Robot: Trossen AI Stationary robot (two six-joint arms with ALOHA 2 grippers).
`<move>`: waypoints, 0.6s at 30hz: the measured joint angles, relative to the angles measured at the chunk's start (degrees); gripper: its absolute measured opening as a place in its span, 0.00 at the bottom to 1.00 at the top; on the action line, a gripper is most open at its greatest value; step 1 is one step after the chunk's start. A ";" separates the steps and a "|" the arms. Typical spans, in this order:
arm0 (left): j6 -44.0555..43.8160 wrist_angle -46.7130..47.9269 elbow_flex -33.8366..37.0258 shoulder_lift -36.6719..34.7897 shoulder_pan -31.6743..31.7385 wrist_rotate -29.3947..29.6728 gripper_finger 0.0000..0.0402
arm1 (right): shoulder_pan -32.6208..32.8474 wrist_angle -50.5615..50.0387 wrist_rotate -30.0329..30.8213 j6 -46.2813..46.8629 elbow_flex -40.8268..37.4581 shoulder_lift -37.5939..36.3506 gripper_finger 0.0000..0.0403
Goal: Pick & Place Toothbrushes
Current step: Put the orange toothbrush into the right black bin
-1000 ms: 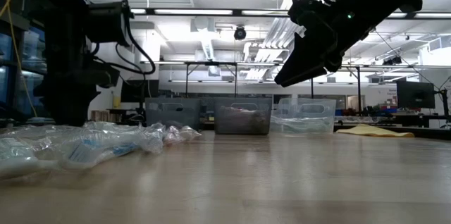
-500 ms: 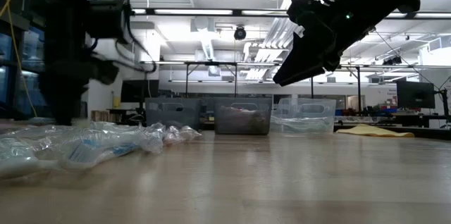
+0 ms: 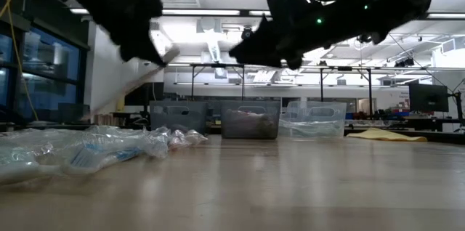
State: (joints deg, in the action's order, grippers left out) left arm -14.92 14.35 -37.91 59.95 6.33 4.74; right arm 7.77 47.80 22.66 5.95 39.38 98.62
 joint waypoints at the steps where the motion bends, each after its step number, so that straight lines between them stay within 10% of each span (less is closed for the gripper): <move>1: 1.33 -2.53 0.01 -0.11 0.02 -0.36 0.00 | 0.00 3.90 -0.05 -0.83 0.00 1.44 0.48; 18: 14.61 -27.48 0.02 -0.10 0.02 -8.88 0.00 | -5.56 15.52 -12.30 -4.64 12.09 12.49 0.48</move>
State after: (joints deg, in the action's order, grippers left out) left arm -0.32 -13.13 -37.89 59.86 6.35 -4.14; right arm 2.21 63.32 10.36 1.31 51.46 111.11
